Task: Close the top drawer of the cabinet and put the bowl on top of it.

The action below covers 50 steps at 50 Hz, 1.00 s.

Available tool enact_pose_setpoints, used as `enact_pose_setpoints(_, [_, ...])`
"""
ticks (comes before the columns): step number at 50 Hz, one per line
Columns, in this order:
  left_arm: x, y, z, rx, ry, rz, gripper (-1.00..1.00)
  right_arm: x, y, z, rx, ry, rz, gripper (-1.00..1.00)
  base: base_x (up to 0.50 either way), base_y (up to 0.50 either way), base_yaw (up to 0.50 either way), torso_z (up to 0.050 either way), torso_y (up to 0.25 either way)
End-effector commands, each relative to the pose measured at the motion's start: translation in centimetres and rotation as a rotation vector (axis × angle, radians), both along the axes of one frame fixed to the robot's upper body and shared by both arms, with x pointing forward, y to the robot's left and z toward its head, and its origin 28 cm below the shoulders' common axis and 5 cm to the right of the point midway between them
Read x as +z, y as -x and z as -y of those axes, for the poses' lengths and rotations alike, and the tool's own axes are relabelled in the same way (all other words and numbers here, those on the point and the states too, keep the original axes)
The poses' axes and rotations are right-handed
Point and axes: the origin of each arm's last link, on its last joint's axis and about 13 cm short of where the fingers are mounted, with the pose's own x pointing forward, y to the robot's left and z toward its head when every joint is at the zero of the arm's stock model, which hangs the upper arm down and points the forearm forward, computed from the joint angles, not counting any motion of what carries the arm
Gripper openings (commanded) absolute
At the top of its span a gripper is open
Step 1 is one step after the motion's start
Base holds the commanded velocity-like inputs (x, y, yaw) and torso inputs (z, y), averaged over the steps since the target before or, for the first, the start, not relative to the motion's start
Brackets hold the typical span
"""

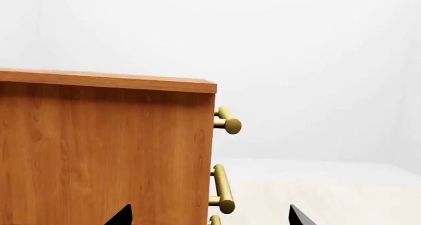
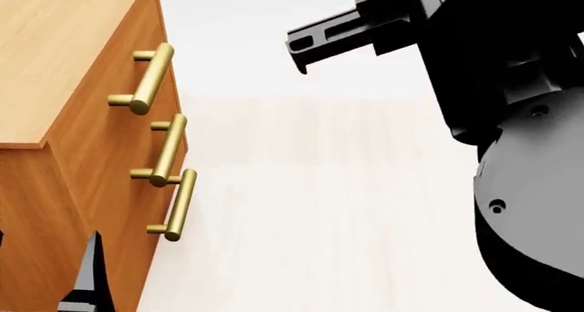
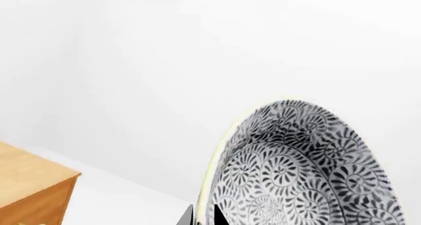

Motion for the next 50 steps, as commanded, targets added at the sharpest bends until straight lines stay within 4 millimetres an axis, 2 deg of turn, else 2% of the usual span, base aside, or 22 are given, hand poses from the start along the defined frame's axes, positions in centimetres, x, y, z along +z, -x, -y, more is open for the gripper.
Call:
enact_pose_setpoints(1, [0.1,0.1,0.0,-0.002,0.015,-0.010,1.00,4.3,-0.2,-2.6,0.072,-0.016,0.079,-1.00,0.00,0.00,0.00,0.000,0.250])
enact_pose_setpoints(6, [0.1,0.1,-0.1,0.010,0.011,0.005,1.00,5.6,-0.7,-4.2,0.104,-0.009,0.088,-1.00,0.00,0.00,0.00,0.000,0.233])
enact_pose_setpoints(13, [0.1,0.2,-0.1,0.002,-0.015,0.044,1.00,7.8,-1.0,-6.0,0.133,-0.013,0.107,-1.00,0.00,0.00,0.00,0.000,0.000])
enact_pose_setpoints(19, [0.4,0.2,-0.2,-0.018,0.006,0.040,1.00,8.1,-1.0,-7.1,0.155,0.010,0.112,-1.00,0.00,0.00,0.00,0.000,0.020])
enact_pose_setpoints(23, [0.6,0.2,-0.3,-0.018,0.011,0.032,1.00,7.8,-1.2,-7.7,0.164,0.020,0.110,-1.00,0.00,0.00,0.00,0.000,0.250])
enact_pose_setpoints(36, [1.1,0.1,-0.5,-0.023,0.024,0.037,1.00,9.8,-1.9,-9.5,0.201,0.022,0.123,-1.00,0.00,0.00,0.00,0.000,0.250])
enact_pose_setpoints(38, [1.1,0.1,-0.5,-0.017,0.023,0.037,1.00,11.0,-1.8,-9.9,0.257,-0.077,0.099,-1.00,0.00,0.00,0.00,0.000,0.250])
enact_pose_setpoints(42, [1.0,-0.1,-0.5,-0.008,0.023,0.026,1.00,11.8,-1.7,-10.8,0.280,-0.103,0.075,-1.00,0.00,0.00,0.00,0.000,0.250])
enact_pose_setpoints(50, [1.1,0.1,-0.6,0.010,0.026,0.033,1.00,12.3,-1.8,-12.3,0.368,-0.147,0.035,-1.00,0.00,0.00,0.00,0.000,0.250])
